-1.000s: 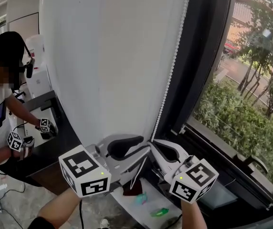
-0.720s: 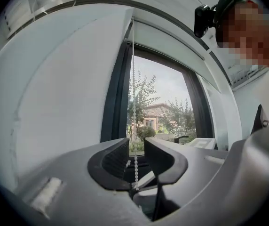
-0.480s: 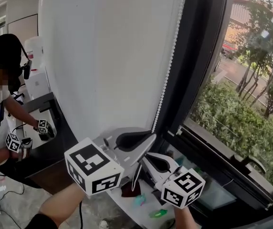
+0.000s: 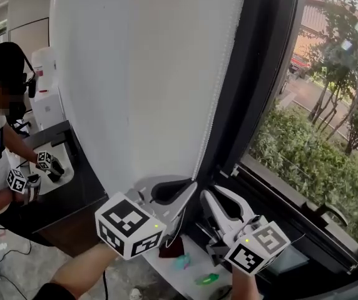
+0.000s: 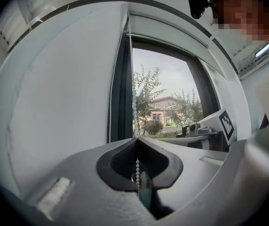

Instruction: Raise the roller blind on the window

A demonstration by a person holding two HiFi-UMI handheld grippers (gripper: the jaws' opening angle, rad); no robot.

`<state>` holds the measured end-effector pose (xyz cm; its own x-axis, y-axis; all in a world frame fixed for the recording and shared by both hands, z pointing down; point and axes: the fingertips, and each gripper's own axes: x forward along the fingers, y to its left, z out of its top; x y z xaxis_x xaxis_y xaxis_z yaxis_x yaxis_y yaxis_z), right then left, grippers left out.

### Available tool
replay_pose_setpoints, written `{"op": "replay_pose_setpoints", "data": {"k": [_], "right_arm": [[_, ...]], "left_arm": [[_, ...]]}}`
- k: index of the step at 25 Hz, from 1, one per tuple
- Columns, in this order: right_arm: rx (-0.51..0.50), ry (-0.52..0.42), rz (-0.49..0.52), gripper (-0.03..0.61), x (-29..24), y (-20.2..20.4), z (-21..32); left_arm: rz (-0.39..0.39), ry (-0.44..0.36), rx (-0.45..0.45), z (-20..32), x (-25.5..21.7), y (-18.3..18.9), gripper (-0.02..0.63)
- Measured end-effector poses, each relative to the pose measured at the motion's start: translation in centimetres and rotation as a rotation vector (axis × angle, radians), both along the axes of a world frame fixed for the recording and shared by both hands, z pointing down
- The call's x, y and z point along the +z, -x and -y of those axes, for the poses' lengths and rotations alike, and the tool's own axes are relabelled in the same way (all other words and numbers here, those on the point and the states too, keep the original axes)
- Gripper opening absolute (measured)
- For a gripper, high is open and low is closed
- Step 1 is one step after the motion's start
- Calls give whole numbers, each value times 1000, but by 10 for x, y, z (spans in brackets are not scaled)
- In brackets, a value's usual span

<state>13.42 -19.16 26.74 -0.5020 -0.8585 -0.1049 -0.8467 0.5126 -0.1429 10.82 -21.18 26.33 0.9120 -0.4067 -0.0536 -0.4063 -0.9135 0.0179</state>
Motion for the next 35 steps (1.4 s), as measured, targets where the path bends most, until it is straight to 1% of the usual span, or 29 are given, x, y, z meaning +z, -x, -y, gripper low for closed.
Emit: {"op": "replay_pose_setpoints", "data": {"k": [2,6,10,13,16,19,24,26,29,31,35], "right_arm": [[45,-11,-39,38,0,0,3],[54,0,-59,31,8,8,4],[74,13,-75,17,17,12,5],[103,18,-95,14,24,14,4],[157,17,-114,14,31,12,1],[193,21,-108,11,39,13,-5],[211,43,-100,9,54,19,-13],[220,55,-94,9,59,20,-16],[235,58,-100,9,63,22,-22],[240,60,-109,8,66,24,-25],[245,74,-117,6,73,27,-28]], "left_arm": [[23,46,2,1,22,-2,11],[82,122,-16,2,68,-1,9],[76,174,-38,2,95,2,11],[80,163,-61,0,96,3,9],[61,167,-125,-1,88,10,9],[42,163,-186,-8,87,17,14],[22,115,-273,-18,85,30,31],[14,90,-309,-21,82,37,49],[14,46,-370,-26,77,47,49],[16,35,-378,-31,76,48,49],[28,35,-367,-37,81,44,48]]}}
